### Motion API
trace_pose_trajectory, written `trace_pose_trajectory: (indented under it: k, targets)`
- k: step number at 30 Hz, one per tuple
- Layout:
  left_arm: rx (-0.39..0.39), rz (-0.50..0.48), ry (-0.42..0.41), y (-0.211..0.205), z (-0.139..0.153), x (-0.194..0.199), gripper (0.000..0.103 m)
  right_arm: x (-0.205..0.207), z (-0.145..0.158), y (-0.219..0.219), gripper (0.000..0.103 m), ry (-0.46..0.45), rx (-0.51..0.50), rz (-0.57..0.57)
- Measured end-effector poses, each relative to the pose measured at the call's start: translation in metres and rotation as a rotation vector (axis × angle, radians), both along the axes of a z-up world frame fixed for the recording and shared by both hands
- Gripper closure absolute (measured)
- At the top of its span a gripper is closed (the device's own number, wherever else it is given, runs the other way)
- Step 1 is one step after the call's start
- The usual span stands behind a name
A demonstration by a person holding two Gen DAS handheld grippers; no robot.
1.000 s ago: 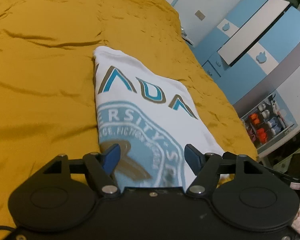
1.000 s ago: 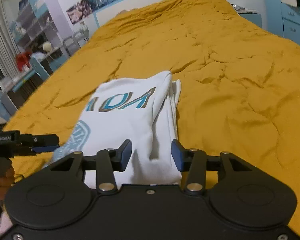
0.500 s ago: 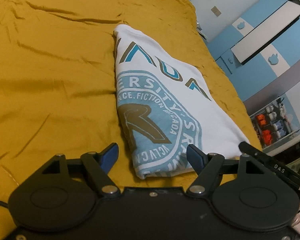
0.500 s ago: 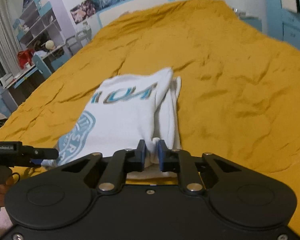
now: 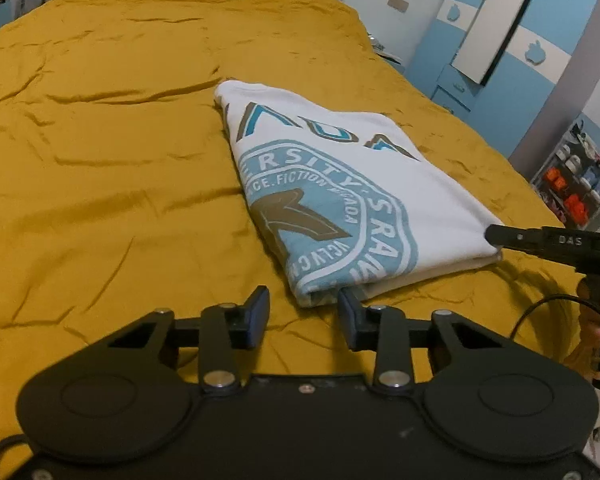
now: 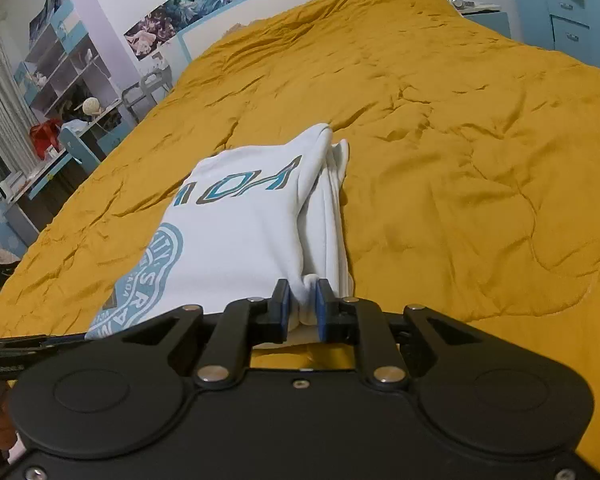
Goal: Fold small clothes
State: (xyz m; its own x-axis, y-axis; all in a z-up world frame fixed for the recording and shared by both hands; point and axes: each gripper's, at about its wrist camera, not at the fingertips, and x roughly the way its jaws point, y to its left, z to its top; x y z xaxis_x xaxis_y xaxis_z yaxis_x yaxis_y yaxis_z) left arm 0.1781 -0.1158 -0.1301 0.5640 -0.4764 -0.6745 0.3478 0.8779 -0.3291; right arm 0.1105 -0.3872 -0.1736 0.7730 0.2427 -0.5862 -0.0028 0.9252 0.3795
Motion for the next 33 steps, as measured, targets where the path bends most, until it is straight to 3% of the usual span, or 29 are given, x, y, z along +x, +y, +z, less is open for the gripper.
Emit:
trace_pose_trajectory:
  k: [4, 5, 6, 7, 11, 13, 17, 21, 23, 25, 29, 33]
  targets:
    - [-0.001, 0.008, -0.011, 0.0, 0.001, 0.002, 0.074, 0.0, 0.0, -0.001, 0.091, 0.006, -0.002, 0.005]
    - [0.002, 0.006, -0.02, -0.001, 0.001, 0.001, 0.078, 0.001, 0.0, -0.001, 0.091, 0.008, -0.002, 0.004]
    - [0.004, -0.003, -0.022, -0.003, 0.0, 0.001, 0.092, 0.001, 0.0, -0.001, 0.091, 0.009, -0.002, 0.003]
    - [0.016, -0.008, -0.015, -0.006, 0.001, 0.002, 0.096, 0.001, 0.0, -0.001, 0.091, 0.006, -0.001, -0.002]
    - [0.07, -0.003, -0.007, -0.008, 0.006, 0.002, 0.097, -0.005, 0.011, -0.004, 0.094, -0.039, 0.019, -0.027]
    - [0.083, -0.009, 0.016, -0.008, 0.002, 0.005, 0.096, -0.003, 0.012, -0.003, 0.094, -0.028, 0.007, -0.02]
    - [0.065, 0.007, 0.075, -0.007, -0.016, 0.011, 0.093, 0.003, -0.017, -0.003, 0.095, 0.039, -0.004, -0.019]
    - [0.052, -0.008, 0.062, 0.0, 0.0, 0.004, 0.091, -0.003, -0.016, -0.007, 0.093, 0.016, 0.022, -0.025]
    - [0.036, -0.007, 0.046, 0.008, 0.013, -0.001, 0.08, -0.006, -0.005, -0.006, 0.084, 0.0, 0.001, -0.013]
    - [0.0, 0.006, 0.025, 0.017, 0.028, -0.005, 0.066, -0.01, 0.008, -0.005, 0.075, -0.033, -0.015, -0.015]
    - [-0.111, 0.027, -0.03, 0.019, 0.047, 0.005, 0.059, 0.001, 0.03, -0.003, 0.072, -0.1, -0.031, 0.003]
    - [-0.183, 0.018, -0.019, -0.001, 0.043, 0.03, 0.059, 0.042, 0.028, 0.001, 0.072, -0.084, -0.014, 0.01]
